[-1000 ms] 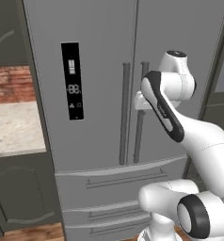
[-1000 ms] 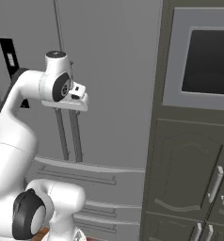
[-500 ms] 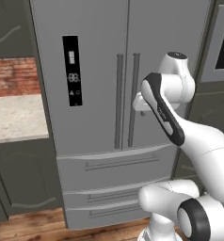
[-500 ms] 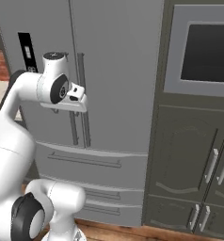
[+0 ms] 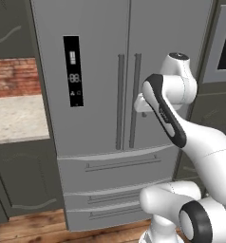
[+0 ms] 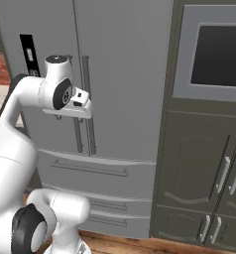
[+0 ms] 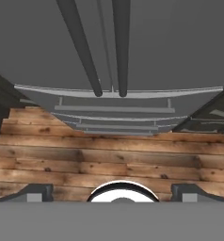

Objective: Take the lemon wedge from the fridge and place it on the plate with fish on the dining counter.

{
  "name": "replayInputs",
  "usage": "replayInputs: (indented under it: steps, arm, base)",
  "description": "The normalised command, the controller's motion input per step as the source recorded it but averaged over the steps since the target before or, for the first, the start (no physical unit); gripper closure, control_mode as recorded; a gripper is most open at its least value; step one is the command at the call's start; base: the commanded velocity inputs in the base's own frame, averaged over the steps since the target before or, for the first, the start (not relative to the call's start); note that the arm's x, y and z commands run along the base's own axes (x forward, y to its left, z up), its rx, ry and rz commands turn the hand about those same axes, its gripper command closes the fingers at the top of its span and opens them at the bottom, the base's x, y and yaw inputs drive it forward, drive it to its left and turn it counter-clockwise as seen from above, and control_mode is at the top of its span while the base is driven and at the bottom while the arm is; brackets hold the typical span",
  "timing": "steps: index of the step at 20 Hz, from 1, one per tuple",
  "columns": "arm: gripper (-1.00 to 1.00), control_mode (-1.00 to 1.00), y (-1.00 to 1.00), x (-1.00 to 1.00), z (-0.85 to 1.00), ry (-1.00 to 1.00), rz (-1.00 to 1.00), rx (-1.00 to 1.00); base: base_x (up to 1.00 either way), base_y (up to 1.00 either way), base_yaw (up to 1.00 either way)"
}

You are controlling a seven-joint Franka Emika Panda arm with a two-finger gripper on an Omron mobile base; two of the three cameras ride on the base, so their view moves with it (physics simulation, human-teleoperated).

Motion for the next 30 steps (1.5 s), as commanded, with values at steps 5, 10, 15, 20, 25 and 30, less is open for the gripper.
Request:
replayInputs:
  steps: [5, 10, 15, 20, 25, 30]
  arm:
    - [-1.0, -1.0, 0.0, 0.29, 0.01, -0.09, -0.01, -0.07]
    - [-1.0, -1.0, -0.09, 0.17, 0.01, -0.3, 0.05, -0.03]
    - [-1.0, -1.0, -0.18, 0.15, 0.0, -0.27, 0.1, 0.03]
    - [-1.0, -1.0, -0.04, 0.78, -0.02, -0.03, 0.01, 0.02]
    - [-1.0, -1.0, 0.0, 0.92, -0.01, 0.0, 0.0, 0.06]
    - [-1.0, -1.0, 0.11, 0.54, -0.11, 0.0, 0.02, 0.06]
  base:
    - [0.0, 0.0, 0.0]
    - [0.0, 0.0, 0.0]
    - [0.0, 0.0, 0.0]
    - [0.0, 0.0, 0.0]
    - [0.0, 0.0, 0.0]
    - [0.0, 0.0, 0.0]
